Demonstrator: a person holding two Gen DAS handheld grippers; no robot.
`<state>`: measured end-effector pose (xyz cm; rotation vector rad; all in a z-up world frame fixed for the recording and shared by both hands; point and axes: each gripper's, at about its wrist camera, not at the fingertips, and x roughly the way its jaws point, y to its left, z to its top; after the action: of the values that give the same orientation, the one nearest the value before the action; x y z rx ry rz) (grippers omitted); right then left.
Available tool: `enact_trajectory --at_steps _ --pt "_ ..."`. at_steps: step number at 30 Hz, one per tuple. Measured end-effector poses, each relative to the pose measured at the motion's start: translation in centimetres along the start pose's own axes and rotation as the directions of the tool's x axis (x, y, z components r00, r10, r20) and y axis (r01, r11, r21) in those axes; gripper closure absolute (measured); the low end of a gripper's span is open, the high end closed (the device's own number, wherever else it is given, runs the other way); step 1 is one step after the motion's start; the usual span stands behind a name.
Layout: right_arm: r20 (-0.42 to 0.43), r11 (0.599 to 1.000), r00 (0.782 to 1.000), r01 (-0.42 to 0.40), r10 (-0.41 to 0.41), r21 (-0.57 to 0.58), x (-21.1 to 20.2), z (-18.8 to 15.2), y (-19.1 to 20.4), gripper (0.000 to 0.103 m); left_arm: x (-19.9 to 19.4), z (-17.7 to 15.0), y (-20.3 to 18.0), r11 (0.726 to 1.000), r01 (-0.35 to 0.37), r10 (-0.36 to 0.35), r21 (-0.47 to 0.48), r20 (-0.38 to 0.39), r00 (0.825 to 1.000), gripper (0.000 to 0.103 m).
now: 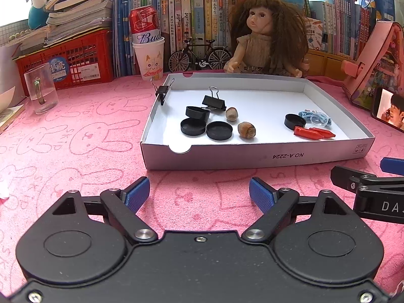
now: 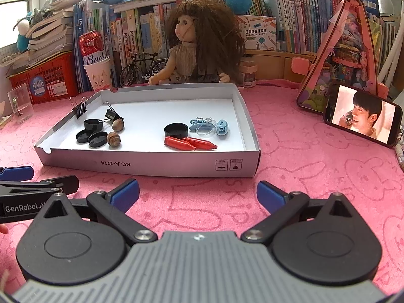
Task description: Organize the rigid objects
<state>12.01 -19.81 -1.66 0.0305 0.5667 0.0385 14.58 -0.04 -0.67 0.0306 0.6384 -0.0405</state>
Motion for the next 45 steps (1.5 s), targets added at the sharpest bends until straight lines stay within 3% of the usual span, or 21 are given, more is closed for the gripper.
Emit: enact_trajectory --at_steps 17,35,45 --pt "-0.08 1.0 0.997 0.011 -0.011 -0.002 1.4 -0.1 0.1 0.0 0.6 -0.1 0.2 1.0 0.004 -0.005 -0.013 -0.023 1.0 0.014" --pt "-0.093 0.999 0.995 0.029 -0.032 -0.035 1.6 -0.1 0.6 0.0 1.0 -0.1 0.3 1.0 -0.014 0.013 -0.024 -0.041 0.999 0.001" --pt "-0.093 0.999 0.995 0.029 -0.032 -0.035 1.6 -0.1 0.6 0.0 1.0 -0.1 0.3 1.0 -0.014 0.012 -0.026 -0.042 0.999 0.0"
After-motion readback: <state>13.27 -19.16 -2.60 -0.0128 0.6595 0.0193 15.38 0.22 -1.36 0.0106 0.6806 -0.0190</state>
